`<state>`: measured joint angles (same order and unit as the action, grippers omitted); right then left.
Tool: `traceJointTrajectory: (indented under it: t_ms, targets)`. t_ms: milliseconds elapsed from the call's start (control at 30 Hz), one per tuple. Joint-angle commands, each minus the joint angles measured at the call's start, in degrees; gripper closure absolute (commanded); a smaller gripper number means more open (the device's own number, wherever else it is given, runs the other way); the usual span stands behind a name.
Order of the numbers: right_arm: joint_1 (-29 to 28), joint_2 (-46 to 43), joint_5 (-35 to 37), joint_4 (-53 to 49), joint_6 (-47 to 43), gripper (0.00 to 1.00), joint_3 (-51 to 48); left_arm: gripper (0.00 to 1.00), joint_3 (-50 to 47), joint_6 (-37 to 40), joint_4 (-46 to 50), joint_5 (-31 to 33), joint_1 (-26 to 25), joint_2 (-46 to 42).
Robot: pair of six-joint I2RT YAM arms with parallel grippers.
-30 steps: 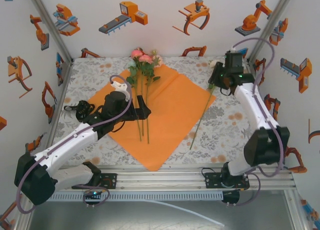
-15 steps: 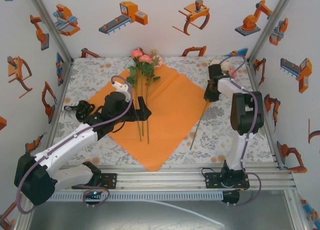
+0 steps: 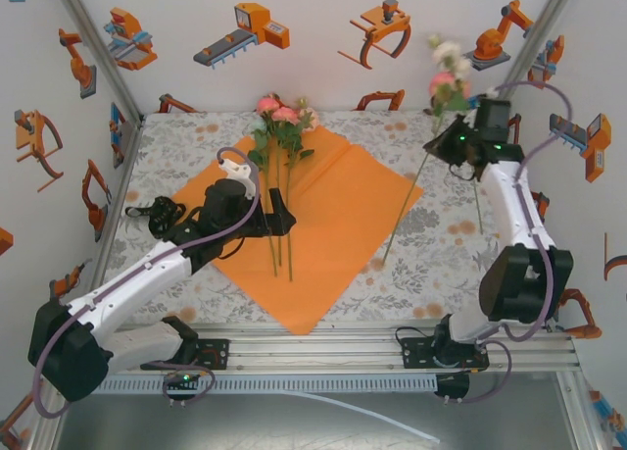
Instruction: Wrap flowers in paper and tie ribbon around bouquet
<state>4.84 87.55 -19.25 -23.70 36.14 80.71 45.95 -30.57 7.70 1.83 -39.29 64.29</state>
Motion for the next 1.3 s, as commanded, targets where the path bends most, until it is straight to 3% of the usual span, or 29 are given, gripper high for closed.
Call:
traceJointTrajectory:
  t_ms: [0,200,433,667,833,967,1100,1200,1267]
  targets:
    - [0.31,-0.2,-10.67,0.09,4.03,1.0,1.75,0.0,1.43,0.48,-1.18,-1.2,0.18,1.0]
    - [-0.84,1.03,-20.64,10.85,11.86,1.0,0.03,0.0,1.61,0.2,-1.31,-1.7,0.18,0.64]
    - [-14.94,7.7,0.96,-10.32,-8.81,1.0,13.74,0.0,0.98,0.28,-1.55,-0.86,0.18,-0.02]
    - [-26.17,19.23,9.79,-3.11,-2.46,1.0,16.26,0.0,-0.15,0.53,-0.18,2.77,0.18,-2.27]
    - [-31.71,33.01,12.43,-5.65,1.75,1.0,28.22,0.0,-1.03,0.73,1.2,4.82,0.18,-4.73]
    - [-35.95,42.3,17.33,-9.6,-1.48,1.0,37.72,0.0,-1.37,0.6,1.69,5.03,0.38,-5.79]
    - [-37.76,47.52,14.71,-8.68,1.29,0.87,40.98,0.0,-1.65,0.32,1.17,4.92,0.49,-5.73]
    - [-38.14,48.16,11.87,-10.12,0.0,0.64,42.96,0.0,-1.22,0.33,1.64,4.41,0.49,-5.09]
    - [-37.53,45.39,13.35,-12.0,-2.14,0.56,42.91,0.0,-1.27,0.33,2.0,4.54,0.47,-5.31]
